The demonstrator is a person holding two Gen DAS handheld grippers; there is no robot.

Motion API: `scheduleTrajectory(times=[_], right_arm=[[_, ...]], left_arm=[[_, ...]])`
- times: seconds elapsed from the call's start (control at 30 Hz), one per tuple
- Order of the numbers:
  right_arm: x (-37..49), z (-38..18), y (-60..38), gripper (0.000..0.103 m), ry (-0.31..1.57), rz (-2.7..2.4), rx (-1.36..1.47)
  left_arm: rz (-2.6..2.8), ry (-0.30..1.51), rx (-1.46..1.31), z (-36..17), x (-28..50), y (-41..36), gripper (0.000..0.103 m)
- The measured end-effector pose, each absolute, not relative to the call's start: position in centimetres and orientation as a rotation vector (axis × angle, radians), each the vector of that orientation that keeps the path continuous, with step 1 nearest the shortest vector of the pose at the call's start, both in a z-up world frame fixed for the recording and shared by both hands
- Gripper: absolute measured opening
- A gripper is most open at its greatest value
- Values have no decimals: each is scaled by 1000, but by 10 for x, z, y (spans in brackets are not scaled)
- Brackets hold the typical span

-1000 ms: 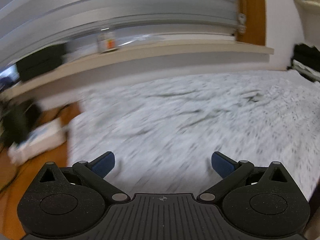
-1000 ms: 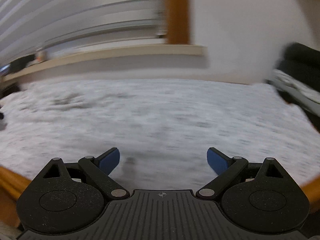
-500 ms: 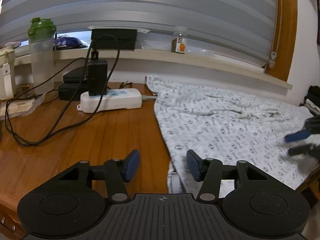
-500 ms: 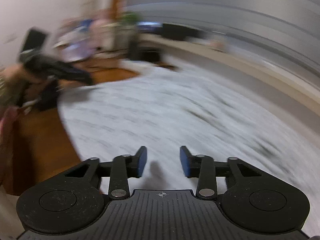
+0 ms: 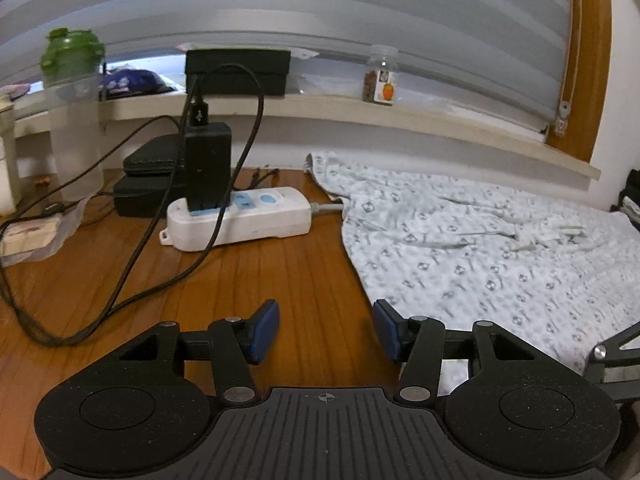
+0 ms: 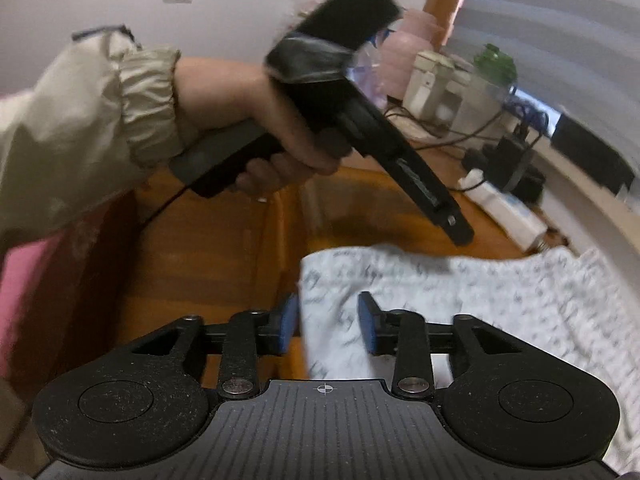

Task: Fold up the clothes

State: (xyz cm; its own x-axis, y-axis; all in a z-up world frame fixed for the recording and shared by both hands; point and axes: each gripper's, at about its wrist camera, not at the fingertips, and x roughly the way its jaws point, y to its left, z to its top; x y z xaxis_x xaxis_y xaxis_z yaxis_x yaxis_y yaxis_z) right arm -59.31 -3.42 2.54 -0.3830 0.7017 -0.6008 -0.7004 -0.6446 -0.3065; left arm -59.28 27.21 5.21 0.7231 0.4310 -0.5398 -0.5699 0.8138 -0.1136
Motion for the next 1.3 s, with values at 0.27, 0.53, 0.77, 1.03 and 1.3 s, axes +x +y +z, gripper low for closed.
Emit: scheduleTrajectory(times=[0.27,0.53,0.77,1.03,1.3], right_arm=[[-607,14,-44,49,-143,2020,-984],[-577,65,-60,3,206,2283,-768],[-564,105,-93,3,250,2389,-679],[-510,148,-92,3,89,2240,-639],[-463,167,-53,3,-183,2004,-769]], left_arm=[[522,525,-271,55,-579,272,56],[472,522,-279,60,-561,278,59],[474,596,-263,49,-536,281,59],[525,648,-214,38,-531,285,60],[521,545,-295,51,-538,305,62]])
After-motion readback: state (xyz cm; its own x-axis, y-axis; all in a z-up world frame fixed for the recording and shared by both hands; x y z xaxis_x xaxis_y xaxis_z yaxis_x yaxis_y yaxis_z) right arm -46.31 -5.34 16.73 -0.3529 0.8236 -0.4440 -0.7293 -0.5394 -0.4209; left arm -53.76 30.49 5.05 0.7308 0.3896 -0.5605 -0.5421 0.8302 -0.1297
